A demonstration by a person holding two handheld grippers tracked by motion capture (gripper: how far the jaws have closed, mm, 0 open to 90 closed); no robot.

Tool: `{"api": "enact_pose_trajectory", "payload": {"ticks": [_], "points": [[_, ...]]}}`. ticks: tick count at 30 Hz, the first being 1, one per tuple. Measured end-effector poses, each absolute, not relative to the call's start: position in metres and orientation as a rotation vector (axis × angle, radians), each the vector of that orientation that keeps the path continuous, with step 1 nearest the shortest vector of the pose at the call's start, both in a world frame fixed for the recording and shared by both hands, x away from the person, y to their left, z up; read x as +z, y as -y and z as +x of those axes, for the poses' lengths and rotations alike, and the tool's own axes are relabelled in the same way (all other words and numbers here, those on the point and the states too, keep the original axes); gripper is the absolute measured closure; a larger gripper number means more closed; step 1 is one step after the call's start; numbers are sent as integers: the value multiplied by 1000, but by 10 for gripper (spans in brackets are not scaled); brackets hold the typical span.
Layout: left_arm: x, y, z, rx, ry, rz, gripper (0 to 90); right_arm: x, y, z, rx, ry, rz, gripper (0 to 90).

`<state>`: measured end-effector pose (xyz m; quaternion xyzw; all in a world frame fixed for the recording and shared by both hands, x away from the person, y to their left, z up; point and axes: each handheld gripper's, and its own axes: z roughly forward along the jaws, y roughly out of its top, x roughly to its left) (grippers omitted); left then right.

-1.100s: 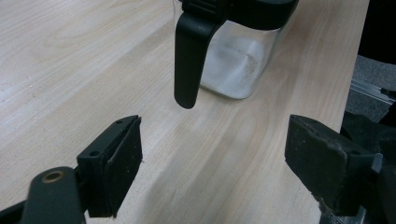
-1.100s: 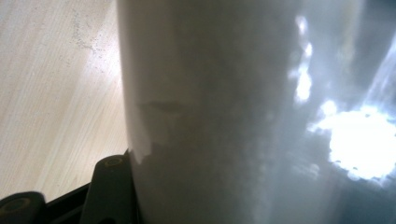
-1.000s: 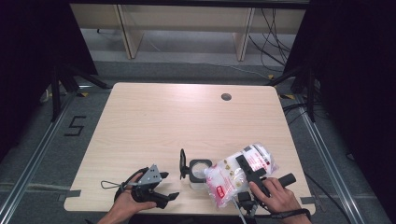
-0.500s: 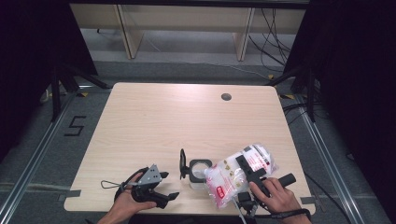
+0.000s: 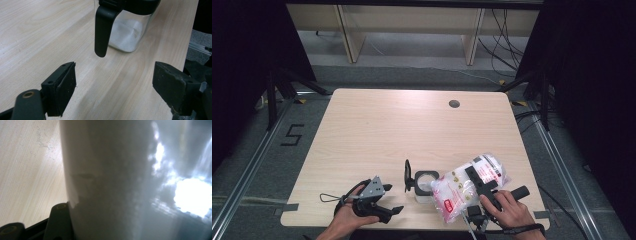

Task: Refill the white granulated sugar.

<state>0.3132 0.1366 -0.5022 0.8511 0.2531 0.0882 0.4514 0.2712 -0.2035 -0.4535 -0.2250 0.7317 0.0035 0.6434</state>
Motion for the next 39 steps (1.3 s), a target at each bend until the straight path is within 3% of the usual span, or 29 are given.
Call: {"api": "enact_pose_trajectory", "payload": {"ticks": [39], "points": [[-503,-136,312,209,-659,2085,187,-452,205,271,-1,-1656,-509,455]]}}
